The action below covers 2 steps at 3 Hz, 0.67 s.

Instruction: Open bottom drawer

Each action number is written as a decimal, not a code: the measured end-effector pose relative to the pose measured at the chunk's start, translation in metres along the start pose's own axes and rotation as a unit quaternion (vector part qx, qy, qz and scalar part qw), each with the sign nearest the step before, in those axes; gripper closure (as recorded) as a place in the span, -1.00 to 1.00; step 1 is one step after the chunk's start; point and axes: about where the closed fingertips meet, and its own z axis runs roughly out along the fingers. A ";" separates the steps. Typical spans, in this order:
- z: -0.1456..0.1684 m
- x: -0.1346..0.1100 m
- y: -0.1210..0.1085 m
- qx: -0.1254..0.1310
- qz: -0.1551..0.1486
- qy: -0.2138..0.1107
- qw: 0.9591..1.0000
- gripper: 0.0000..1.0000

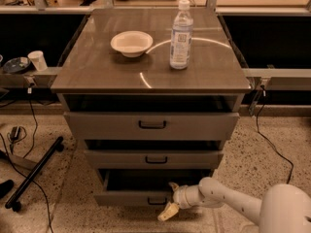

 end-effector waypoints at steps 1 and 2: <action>-0.013 0.006 0.012 0.006 0.005 -0.002 1.000 -1.00; -0.036 0.024 0.043 0.033 0.034 -0.003 0.999 -1.00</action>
Offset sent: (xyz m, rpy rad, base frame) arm -0.0599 -0.0346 0.0200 -0.0185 0.0102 -0.0908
